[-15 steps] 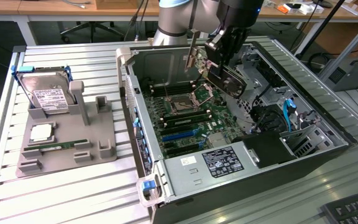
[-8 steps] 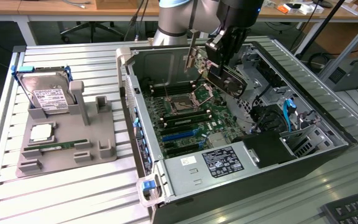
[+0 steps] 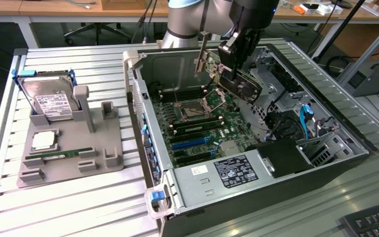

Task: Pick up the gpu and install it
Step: 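Insert the gpu into the slot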

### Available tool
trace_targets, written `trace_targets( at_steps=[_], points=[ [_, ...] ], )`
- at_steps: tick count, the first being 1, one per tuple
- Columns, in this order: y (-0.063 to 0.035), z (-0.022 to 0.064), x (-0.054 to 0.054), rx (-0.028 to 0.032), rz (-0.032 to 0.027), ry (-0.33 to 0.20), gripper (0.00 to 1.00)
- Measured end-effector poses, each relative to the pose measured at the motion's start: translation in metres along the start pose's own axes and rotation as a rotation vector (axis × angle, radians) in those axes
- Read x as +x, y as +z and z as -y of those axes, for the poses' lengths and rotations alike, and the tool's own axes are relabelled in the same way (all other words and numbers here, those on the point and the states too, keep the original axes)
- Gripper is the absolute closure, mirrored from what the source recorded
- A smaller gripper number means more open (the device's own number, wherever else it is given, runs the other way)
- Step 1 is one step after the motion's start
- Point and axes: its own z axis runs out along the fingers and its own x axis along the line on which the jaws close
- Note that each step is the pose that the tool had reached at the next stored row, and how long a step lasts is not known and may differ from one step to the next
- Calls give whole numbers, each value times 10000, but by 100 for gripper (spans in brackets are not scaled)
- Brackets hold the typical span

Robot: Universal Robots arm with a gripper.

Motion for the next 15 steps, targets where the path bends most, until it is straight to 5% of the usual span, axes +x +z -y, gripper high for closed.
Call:
trace_targets(
  at_steps=[15],
  points=[
    [0, 0, 0, -3, 16, -452, 73]
  ],
)
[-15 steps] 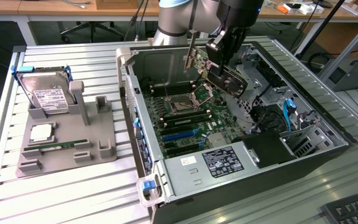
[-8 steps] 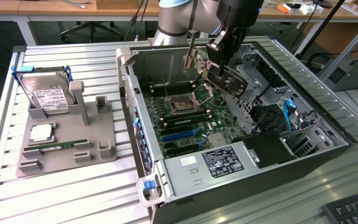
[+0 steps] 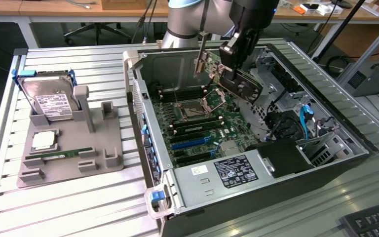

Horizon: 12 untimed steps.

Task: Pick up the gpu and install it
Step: 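Insert the gpu into the slot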

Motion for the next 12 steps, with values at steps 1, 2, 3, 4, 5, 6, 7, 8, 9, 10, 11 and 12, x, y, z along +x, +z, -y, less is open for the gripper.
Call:
trace_targets(
  at_steps=[1, 2, 3, 4, 5, 6, 7, 8, 9, 10, 11, 12],
  points=[
    [0, 0, 0, 1, 0, -27, 73],
    [0, 0, 0, 0, 1, -56, 73],
    [0, 0, 0, 0, 2, -86, 73],
    [0, 0, 0, 0, 3, -113, 73],
    [0, 0, 0, 0, 5, -158, 73],
    [0, 0, 0, -1, 6, -182, 73],
    [0, 0, 0, -1, 7, -208, 73],
    [0, 0, 0, -2, 9, -266, 73],
    [0, 0, 0, -1, 10, -305, 73],
    [0, 0, 0, -2, 11, -336, 73],
    [0, 0, 0, -2, 13, -386, 73],
    [0, 0, 0, -2, 14, -425, 73]
  ],
)
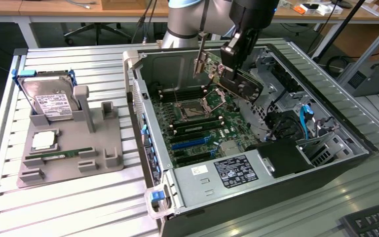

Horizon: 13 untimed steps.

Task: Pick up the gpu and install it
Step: 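Insert the gpu into the slot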

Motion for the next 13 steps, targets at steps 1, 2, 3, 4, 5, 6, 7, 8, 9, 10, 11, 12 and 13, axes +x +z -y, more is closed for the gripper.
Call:
trace_targets(
  at_steps=[1, 2, 3, 4, 5, 6, 7, 8, 9, 10, 11, 12, 13],
  points=[
    [0, 0, 0, 0, 1, -25, 73],
    [0, 0, 0, -1, 2, -56, 73],
    [0, 0, 0, -1, 3, -84, 73],
    [0, 0, 0, -2, 5, -129, 73],
    [0, 0, 0, -2, 6, -162, 73],
    [0, 0, 0, -3, 9, -201, 73],
    [0, 0, 0, -3, 9, -230, 73],
    [0, 0, 0, -4, 12, -267, 73],
    [0, 0, 0, -5, 13, -301, 73],
    [0, 0, 0, -5, 14, -331, 73],
    [0, 0, 0, -5, 15, -356, 73],
    [0, 0, 0, -6, 17, -394, 73],
    [0, 0, 0, -6, 18, -428, 73]
  ],
)
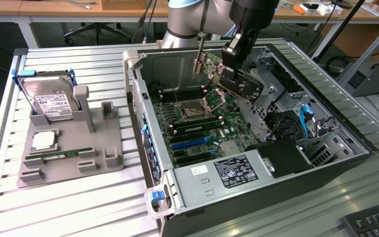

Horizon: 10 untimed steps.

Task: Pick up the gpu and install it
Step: 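Insert the gpu into the slot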

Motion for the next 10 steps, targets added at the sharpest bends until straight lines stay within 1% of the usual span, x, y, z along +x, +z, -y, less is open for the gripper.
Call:
trace_targets(
  at_steps=[10],
  points=[
    [0, 0, 0, -4, 15, -387, 73]
  ],
)
